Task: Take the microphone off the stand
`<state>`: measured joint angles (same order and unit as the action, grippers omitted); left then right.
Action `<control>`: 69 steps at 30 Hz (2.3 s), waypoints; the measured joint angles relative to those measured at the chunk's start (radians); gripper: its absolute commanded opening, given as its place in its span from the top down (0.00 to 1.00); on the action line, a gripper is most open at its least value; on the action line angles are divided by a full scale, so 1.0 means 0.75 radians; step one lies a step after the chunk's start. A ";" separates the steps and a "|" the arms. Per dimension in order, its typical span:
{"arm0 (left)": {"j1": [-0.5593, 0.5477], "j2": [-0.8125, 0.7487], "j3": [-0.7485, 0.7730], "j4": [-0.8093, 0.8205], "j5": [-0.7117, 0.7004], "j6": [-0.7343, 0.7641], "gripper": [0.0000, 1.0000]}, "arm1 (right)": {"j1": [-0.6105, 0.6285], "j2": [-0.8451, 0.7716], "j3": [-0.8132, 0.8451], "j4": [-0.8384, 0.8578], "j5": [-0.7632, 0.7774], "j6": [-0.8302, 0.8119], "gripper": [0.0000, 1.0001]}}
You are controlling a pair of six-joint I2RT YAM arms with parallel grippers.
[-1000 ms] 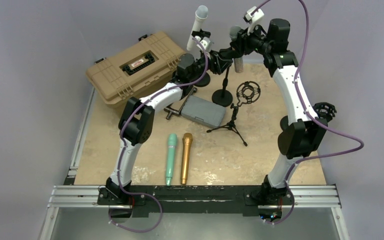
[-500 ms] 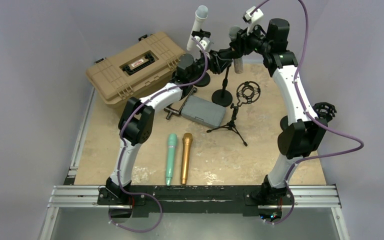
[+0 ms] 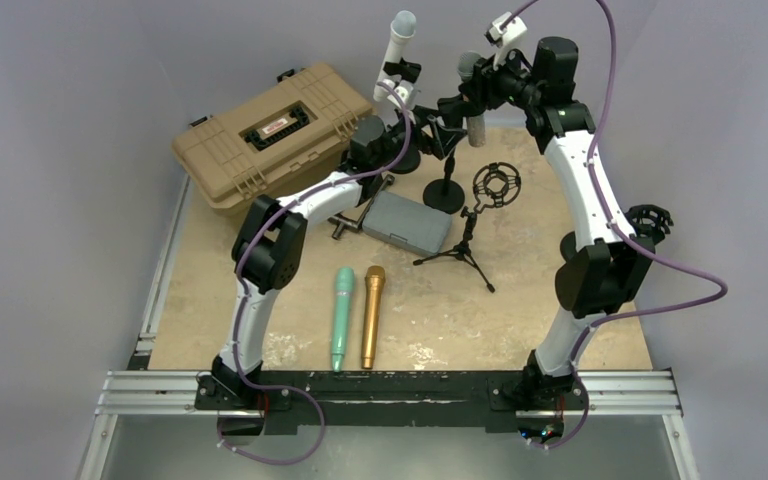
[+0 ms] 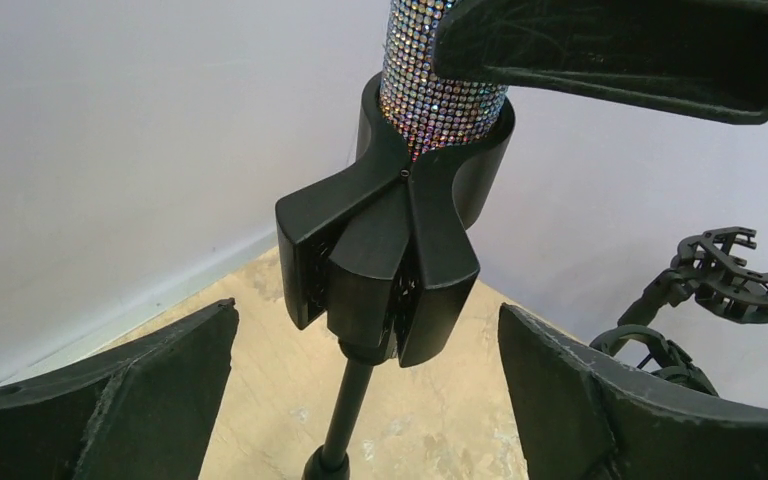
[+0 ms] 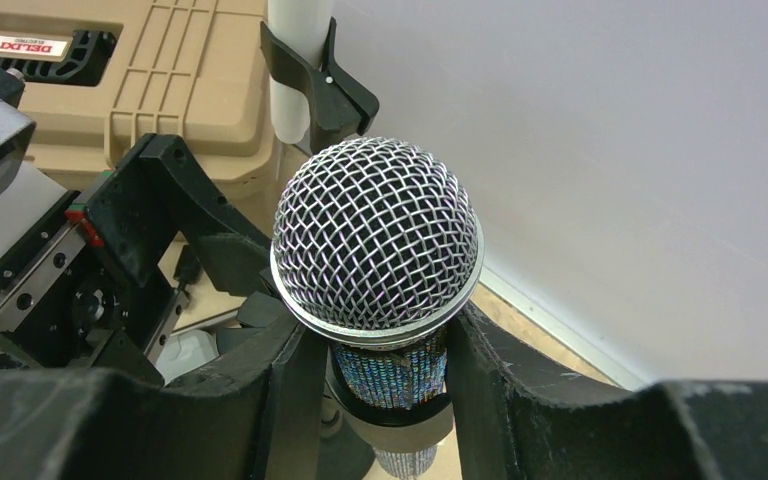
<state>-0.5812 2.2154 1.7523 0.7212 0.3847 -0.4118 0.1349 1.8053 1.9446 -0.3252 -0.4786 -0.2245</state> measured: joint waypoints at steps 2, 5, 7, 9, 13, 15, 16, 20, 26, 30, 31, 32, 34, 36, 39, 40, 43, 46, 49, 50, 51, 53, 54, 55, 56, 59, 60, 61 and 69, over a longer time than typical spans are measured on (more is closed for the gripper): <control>0.001 0.000 -0.008 0.007 -0.005 -0.001 0.05 | 0.000 0.000 0.000 0.000 0.001 0.000 1.00; 0.002 0.000 -0.009 0.031 -0.008 0.003 0.16 | 0.001 0.000 0.000 0.000 0.001 -0.001 1.00; 0.002 0.000 -0.009 0.041 -0.013 0.004 0.25 | 0.001 0.000 0.000 -0.001 0.004 -0.001 1.00; 0.002 0.000 -0.009 0.045 -0.020 0.009 0.30 | 0.001 0.000 0.000 -0.001 0.009 -0.001 1.00; 0.003 0.000 -0.008 0.045 -0.034 0.014 0.31 | 0.001 0.000 0.000 -0.001 0.012 -0.001 1.00; 0.004 0.000 -0.008 0.045 -0.040 0.015 0.29 | 0.001 0.000 0.000 -0.002 0.013 -0.001 1.00; 0.004 0.000 -0.008 0.045 -0.044 0.015 0.25 | 0.001 0.000 0.001 -0.002 0.015 -0.001 1.00; 0.004 0.000 -0.007 0.044 -0.061 0.016 0.24 | 0.001 0.000 0.004 -0.007 0.017 -0.001 1.00; 0.004 0.000 0.018 0.031 -0.065 0.015 0.46 | 0.001 0.001 0.009 -0.017 0.018 -0.001 1.00; 0.000 0.000 0.036 0.017 -0.048 0.017 1.00 | 0.001 0.002 0.010 -0.016 0.027 -0.001 1.00; 0.001 0.000 0.043 0.004 -0.041 0.020 1.00 | 0.001 0.002 0.011 -0.026 0.025 0.001 1.00; 0.003 0.000 0.048 -0.008 -0.034 0.014 1.00 | 0.000 0.002 0.011 -0.037 0.026 0.003 1.00; 0.006 0.000 0.049 -0.012 -0.023 0.013 1.00 | 0.001 0.007 0.011 -0.049 0.027 0.003 1.00; 0.011 0.000 0.046 -0.011 -0.018 0.013 1.00 | 0.000 0.010 0.011 -0.058 0.028 0.004 1.00; 0.014 0.000 0.033 0.008 -0.011 0.011 1.00 | 0.000 0.010 0.011 -0.067 0.032 0.005 1.00; 0.014 0.000 0.024 0.023 -0.010 0.010 1.00 | 0.001 0.010 0.011 -0.067 0.033 0.005 1.00; 0.014 0.000 0.017 0.037 -0.009 0.009 1.00 | 0.003 0.010 0.013 -0.068 0.060 0.030 1.00; 0.014 -0.001 0.014 0.044 -0.003 0.010 1.00 | 0.006 0.010 0.052 -0.087 0.127 0.072 1.00; 0.012 -0.001 0.014 0.045 0.000 0.009 1.00 | 0.016 0.010 0.111 -0.094 0.216 0.132 1.00; 0.011 -0.001 0.014 0.046 0.000 0.008 1.00 | 0.023 0.006 0.124 -0.085 0.253 0.159 1.00; 0.010 -0.001 0.014 0.046 0.000 0.007 1.00 | 0.031 -0.003 0.125 -0.070 0.289 0.187 1.00; 0.007 -0.001 0.014 0.050 0.004 0.006 1.00 | 0.039 -0.025 0.120 -0.063 0.358 0.243 1.00; 0.003 -0.002 0.014 0.054 0.007 0.004 1.00 | 0.041 -0.041 0.100 -0.053 0.389 0.268 1.00; -0.002 -0.005 0.014 0.053 0.010 0.004 1.00 | 0.044 -0.062 0.074 -0.042 0.418 0.287 1.00; -0.008 -0.007 0.014 0.052 0.014 0.005 1.00 | 0.046 -0.091 0.036 -0.025 0.452 0.305 1.00; -0.029 -0.016 0.014 0.052 0.023 0.015 1.00 | 0.049 -0.195 -0.096 0.032 0.543 0.346 1.00; -0.037 -0.020 0.014 0.052 0.024 0.017 1.00 | 0.049 -0.221 -0.127 0.046 0.563 0.353 1.00; -0.042 -0.025 0.014 0.054 0.024 0.019 1.00 | 0.050 -0.240 -0.146 0.064 0.578 0.361 1.00; -0.024 -0.042 0.014 0.029 -0.014 0.015 1.00 | 0.048 -0.082 0.083 -0.015 0.396 0.241 1.00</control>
<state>-0.5991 2.1838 1.7630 0.7429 0.3744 -0.4007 0.1711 1.7439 2.0071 -0.3367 -0.1818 -0.0437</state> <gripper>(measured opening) 0.429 0.397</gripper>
